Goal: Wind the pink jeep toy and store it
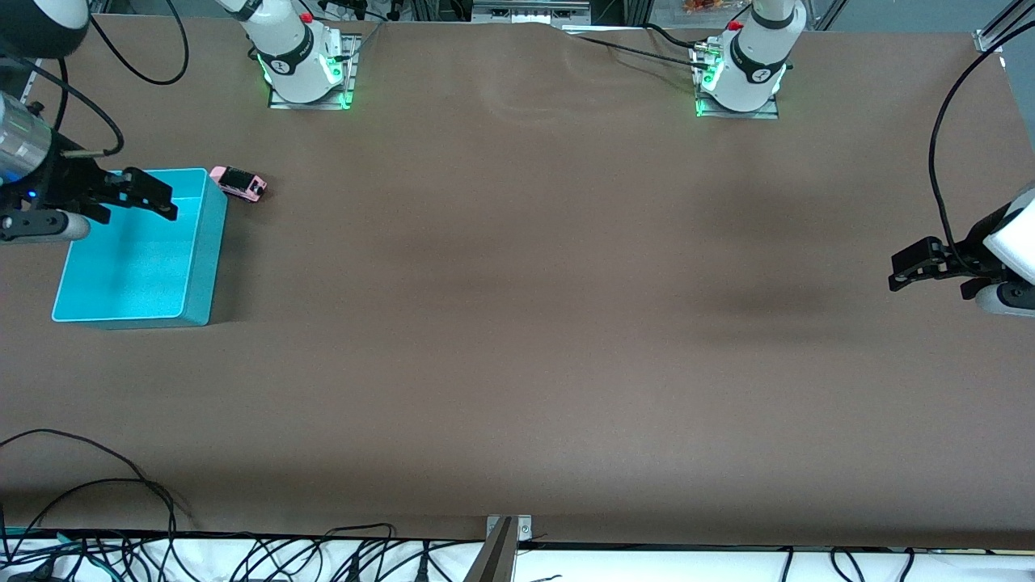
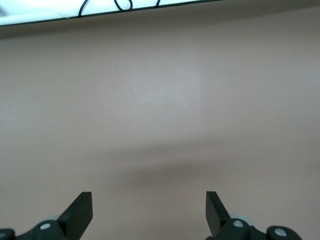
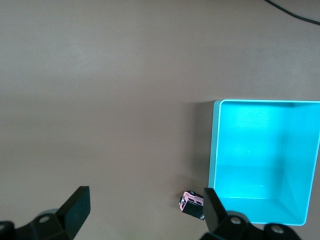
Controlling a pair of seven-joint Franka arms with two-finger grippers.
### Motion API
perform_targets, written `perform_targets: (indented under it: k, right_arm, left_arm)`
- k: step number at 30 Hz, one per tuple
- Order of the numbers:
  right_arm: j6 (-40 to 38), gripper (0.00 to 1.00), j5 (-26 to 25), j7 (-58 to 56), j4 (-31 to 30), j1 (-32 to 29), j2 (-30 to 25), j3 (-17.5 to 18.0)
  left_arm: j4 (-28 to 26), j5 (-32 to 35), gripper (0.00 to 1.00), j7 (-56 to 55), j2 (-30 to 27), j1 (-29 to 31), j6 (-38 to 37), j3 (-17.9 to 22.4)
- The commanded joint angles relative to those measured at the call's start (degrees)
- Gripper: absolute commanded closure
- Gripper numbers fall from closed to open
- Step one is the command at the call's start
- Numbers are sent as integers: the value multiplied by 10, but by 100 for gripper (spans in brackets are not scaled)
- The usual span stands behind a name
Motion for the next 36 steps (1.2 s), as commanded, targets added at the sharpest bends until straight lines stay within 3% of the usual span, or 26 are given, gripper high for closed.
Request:
perform_targets:
  k: [1,16,28,36]
  right_arm:
    - [70,0,8,6,-110,-2,-40,-1]
    - [215,0,8,6,-299,-20,-94,0]
    - [237,0,9,11,-382,-37,-123,-1]
    - [333,0,0,190,-486,-41,-135,1]
  left_arm:
    - [-14,-5,0,8,-14,3,4,-1]
    - [-16,-5,0,7,-15,7,-5,0]
    - [-17,-6,0,8,-15,8,-10,1]
    - [-16,-6,0,7,-16,8,-10,1]
